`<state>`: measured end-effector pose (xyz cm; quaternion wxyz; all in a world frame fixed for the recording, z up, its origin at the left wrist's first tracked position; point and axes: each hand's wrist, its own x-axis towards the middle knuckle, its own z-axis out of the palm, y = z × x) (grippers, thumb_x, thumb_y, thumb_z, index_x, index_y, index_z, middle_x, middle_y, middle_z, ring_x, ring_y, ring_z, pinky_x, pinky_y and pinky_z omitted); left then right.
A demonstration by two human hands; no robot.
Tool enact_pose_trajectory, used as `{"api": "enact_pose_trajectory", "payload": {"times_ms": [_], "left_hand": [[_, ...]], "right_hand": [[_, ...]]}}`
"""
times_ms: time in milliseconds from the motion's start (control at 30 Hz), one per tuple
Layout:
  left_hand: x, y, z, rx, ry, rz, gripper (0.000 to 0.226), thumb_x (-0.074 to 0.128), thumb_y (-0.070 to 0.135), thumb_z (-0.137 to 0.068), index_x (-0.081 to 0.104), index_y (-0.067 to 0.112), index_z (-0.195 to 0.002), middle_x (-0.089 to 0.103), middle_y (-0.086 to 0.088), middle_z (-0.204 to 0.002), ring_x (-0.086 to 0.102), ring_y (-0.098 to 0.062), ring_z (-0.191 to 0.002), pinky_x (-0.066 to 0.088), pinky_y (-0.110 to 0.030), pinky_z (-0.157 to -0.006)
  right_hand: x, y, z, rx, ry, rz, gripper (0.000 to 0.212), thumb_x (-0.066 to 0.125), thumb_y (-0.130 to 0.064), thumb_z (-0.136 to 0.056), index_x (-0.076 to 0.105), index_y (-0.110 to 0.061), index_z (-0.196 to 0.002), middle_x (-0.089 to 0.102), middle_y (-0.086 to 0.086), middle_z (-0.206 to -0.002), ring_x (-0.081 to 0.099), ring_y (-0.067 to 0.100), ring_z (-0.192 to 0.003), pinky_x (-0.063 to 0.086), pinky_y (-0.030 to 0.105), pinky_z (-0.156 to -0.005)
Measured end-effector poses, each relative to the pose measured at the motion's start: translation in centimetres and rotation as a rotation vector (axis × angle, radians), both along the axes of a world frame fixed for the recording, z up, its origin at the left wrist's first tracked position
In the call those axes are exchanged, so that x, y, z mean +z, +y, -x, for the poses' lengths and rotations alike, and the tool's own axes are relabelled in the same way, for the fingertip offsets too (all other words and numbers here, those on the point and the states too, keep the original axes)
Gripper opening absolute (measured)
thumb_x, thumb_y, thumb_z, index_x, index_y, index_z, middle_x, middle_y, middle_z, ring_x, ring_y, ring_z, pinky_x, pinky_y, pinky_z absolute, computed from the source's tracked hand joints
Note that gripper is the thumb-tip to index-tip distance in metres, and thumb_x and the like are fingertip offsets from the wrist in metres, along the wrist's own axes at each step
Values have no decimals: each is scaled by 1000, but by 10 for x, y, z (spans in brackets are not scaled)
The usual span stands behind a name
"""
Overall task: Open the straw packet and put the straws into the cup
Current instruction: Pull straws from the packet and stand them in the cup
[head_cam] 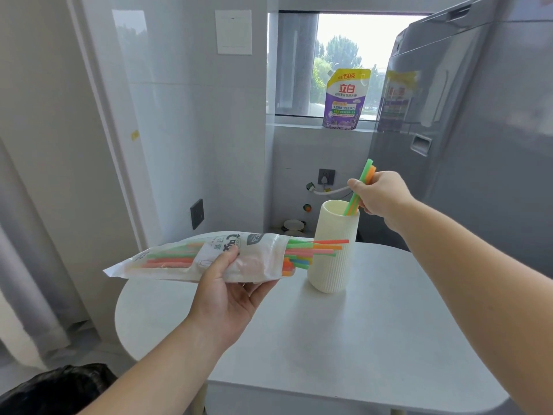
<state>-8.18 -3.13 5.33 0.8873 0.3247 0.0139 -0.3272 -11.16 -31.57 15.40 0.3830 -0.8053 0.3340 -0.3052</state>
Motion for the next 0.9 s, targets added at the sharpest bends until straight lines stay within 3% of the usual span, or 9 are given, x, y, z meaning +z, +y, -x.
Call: {"api": "enact_pose_trajectory", "payload": {"times_ms": [100,300,433,567,667,733,800,900], "left_hand": [[0,0,0,-10,-3,1,43,64,29,-99,64,6,-134,75,-22,-124,69,-44,-119,66,-45,-72],[0,-1,2,-5,-2,-9,40,65,28,-97,66,9,-132,76,-20,-122,72,-38,-116,66,-44,-69],[0,-3,3,-10,-2,-18,39,64,27,-97,67,9,-131,76,-19,-122,71,-38,-117,67,-44,-71],[0,-3,3,-10,-6,-9,35,65,27,-97,68,11,-128,78,-18,-117,74,-34,-110,66,-43,-67],[0,-4,4,-13,-8,-14,37,65,28,-97,67,10,-130,78,-18,-117,74,-36,-111,66,-43,-67],[-1,-5,3,-15,-5,-21,40,64,27,-98,66,8,-133,77,-20,-120,70,-41,-118,67,-44,-69],[-1,-6,3,-18,-11,-22,41,64,28,-98,66,7,-133,77,-20,-120,69,-43,-120,66,-44,-69],[-2,-6,1,-16,-25,-22,40,64,29,-98,67,7,-132,77,-19,-119,69,-42,-119,66,-41,-68]], "right_hand": [[-2,-2,-5,24,66,57,30,64,-41,-95,63,-12,-92,61,2,-79,57,13,-66,46,24,-57],[-7,-4,-15,66,168,105,43,53,-46,-100,67,-6,-110,67,9,-98,61,17,-77,50,32,-72],[-12,-5,-18,106,168,69,42,57,-45,-99,66,-7,-112,65,7,-95,64,23,-90,53,39,-84],[-16,-4,-14,129,161,47,45,61,-46,-96,65,-9,-121,67,4,-106,65,22,-96,52,32,-76],[-15,-1,-3,90,105,61,48,62,-46,-95,62,-10,-127,63,3,-113,62,22,-101,54,34,-79],[-13,4,12,9,24,102,42,60,-45,-97,61,-11,-123,64,2,-112,61,20,-97,52,34,-80],[-16,14,34,-66,-110,96,30,55,-41,-99,63,-14,-107,68,2,-100,61,16,-82,49,33,-71],[-30,41,67,17,-165,-15,32,52,-40,-99,67,-14,-86,69,4,-80,61,19,-70,51,38,-65]]}}
